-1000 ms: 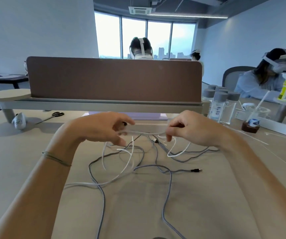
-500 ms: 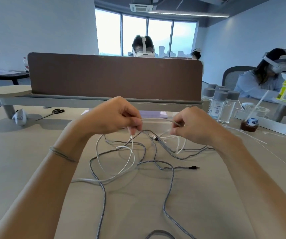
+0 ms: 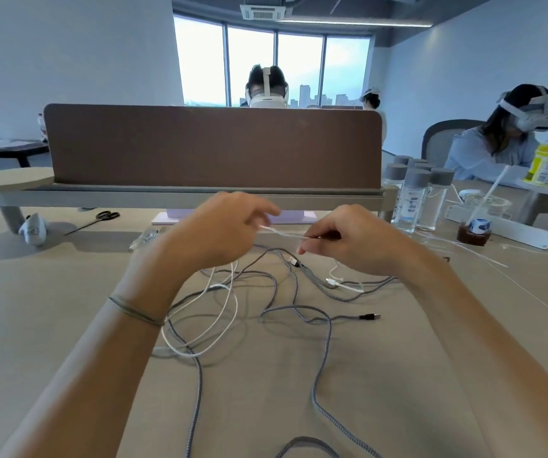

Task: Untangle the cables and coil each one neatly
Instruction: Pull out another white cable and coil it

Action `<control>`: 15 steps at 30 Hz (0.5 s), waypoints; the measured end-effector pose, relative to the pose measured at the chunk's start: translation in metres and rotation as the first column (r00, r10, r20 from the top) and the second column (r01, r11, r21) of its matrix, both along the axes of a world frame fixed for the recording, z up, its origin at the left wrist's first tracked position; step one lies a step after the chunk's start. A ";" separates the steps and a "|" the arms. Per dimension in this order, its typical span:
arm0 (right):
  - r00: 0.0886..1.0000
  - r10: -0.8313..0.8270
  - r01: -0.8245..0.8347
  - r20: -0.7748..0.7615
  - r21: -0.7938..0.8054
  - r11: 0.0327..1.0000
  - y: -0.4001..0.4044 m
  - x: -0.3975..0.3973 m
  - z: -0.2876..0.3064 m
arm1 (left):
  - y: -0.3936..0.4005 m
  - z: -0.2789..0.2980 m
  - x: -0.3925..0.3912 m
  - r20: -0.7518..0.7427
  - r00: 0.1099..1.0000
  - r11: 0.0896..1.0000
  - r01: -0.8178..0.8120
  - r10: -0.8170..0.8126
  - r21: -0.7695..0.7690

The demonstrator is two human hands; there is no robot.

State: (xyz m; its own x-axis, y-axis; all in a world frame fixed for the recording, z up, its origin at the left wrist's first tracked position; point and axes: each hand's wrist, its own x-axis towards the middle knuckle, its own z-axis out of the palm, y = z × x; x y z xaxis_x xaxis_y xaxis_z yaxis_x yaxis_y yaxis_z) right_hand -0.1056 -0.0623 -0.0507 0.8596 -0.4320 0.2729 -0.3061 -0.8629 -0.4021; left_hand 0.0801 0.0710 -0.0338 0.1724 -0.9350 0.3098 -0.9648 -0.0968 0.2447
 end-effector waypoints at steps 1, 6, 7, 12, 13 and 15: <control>1.000 0.006 -0.006 0.009 -0.024 1.000 0.004 0.003 0.000 | -0.004 -0.003 -0.009 -0.006 0.998 0.998 0.059 -0.059 0.015; 0.999 -0.032 0.033 0.009 -0.092 0.995 0.006 -0.003 0.007 | -0.017 -0.014 -0.007 0.094 0.994 0.998 0.056 -0.057 0.006; 0.999 -0.034 0.035 0.012 -0.082 0.996 0.004 -0.005 0.008 | -0.016 -0.013 -0.003 0.092 0.994 0.998 0.059 -0.057 -0.020; 0.998 -0.043 0.044 0.044 -0.027 0.999 -0.011 -0.020 0.010 | 0.000 0.000 0.016 0.093 0.996 0.999 -0.006 0.009 -0.037; 0.998 -0.045 0.045 0.054 -0.002 0.999 -0.015 -0.023 0.010 | 0.003 0.001 0.021 0.101 0.994 0.999 -0.041 0.044 -0.031; 0.995 -0.046 0.042 0.085 0.056 0.998 -0.020 -0.027 0.008 | 0.007 0.003 0.030 0.123 0.985 0.993 -0.121 0.118 0.013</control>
State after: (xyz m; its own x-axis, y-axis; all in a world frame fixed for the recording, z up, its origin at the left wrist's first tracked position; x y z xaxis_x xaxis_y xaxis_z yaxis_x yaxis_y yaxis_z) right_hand -0.1326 -0.0819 -0.0426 0.8136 -0.4852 0.3205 -0.3052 -0.8255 -0.4748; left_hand 0.1097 0.0781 -0.0307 0.2454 -0.9164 0.3161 -0.9684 -0.2171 0.1223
